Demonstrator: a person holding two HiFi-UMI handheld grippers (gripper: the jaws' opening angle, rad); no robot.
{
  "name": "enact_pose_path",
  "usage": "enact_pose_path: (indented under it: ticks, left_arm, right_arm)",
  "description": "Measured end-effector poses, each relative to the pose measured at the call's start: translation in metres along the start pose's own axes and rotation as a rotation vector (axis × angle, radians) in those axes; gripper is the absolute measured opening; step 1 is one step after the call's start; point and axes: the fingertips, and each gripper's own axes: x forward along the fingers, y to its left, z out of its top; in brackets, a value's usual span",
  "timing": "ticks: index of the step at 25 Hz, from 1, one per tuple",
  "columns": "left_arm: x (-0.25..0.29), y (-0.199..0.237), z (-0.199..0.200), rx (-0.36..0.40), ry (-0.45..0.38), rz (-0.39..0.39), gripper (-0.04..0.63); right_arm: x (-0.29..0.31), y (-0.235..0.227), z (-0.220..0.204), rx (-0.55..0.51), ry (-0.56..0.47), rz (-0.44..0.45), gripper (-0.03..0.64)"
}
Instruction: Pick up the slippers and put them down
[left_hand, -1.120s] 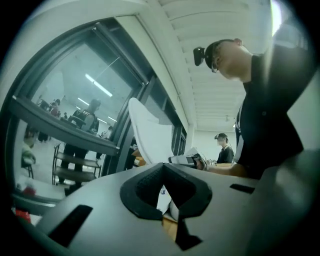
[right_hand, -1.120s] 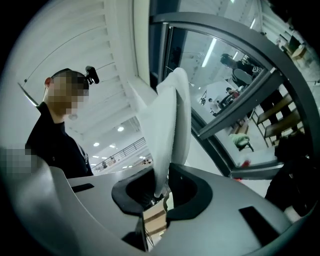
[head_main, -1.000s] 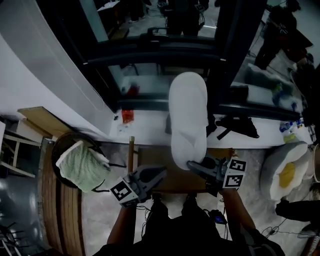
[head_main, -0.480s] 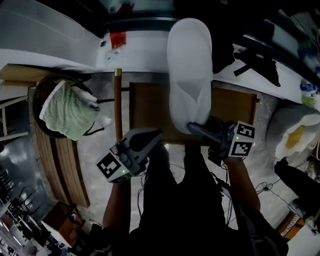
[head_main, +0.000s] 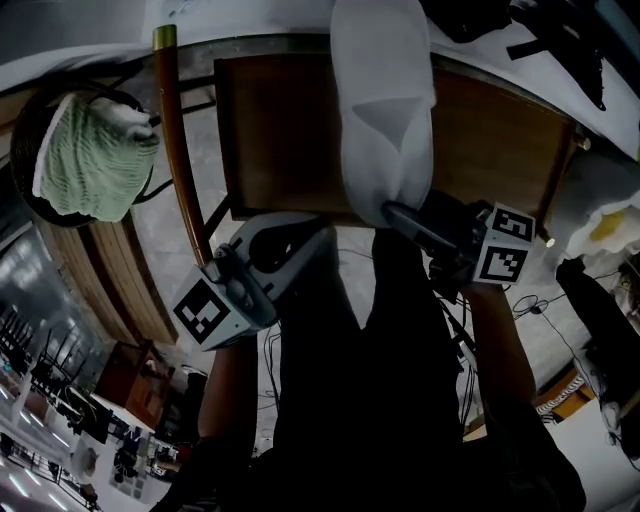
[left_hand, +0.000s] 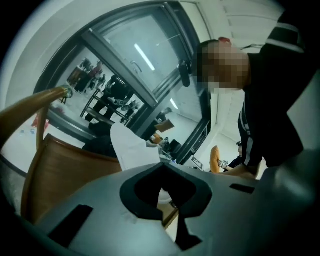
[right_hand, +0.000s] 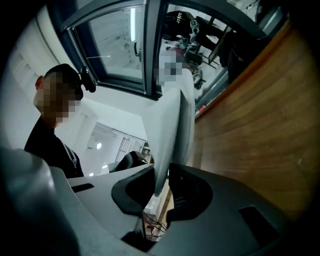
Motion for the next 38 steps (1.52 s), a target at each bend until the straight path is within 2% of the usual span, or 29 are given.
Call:
enact_pose_path:
  ticks: [4,10,16,21,26,29,36,38]
  left_arm:
    - [0.001,-0.006,-0.029,-0.046,0.036,-0.016,0.011]
    - [0.008,-0.012,-0.061,-0.100,0.066,-0.039,0.011]
    - [0.012,-0.010,-0.067,-0.120,0.066,-0.049,0.011]
    - [0.013,-0.007,-0.063,-0.109,0.063,-0.059,0.011]
    - [0.011,-0.006,-0.067,-0.109,0.067,-0.055,0.011]
    - [0.014,-0.009,-0.071,-0.099,0.080,-0.062,0.011]
    - [0.020,-0.011,-0.079,-0.099,0.093,-0.072,0.011]
    - [0.021,-0.012,-0.081,-0.101,0.093,-0.072,0.011]
  right_arm:
    - [0.002,-0.018,-0.026,0.063,0.036,-0.047,0.071]
    - [0.009,-0.032,-0.053,0.092,0.110,-0.092,0.071]
    - [0.008,-0.039,-0.064,0.092,0.155,-0.175,0.071]
    - [0.003,-0.050,-0.067,-0.025,0.217,-0.291,0.071]
    - [-0.003,-0.063,-0.068,-0.187,0.296,-0.426,0.136]
    - [-0.007,-0.070,-0.067,-0.283,0.334,-0.509,0.152]
    - [-0.015,-0.077,-0.059,-0.475,0.324,-0.665,0.212]
    - [-0.017,-0.078,-0.057,-0.490,0.316,-0.694,0.224]
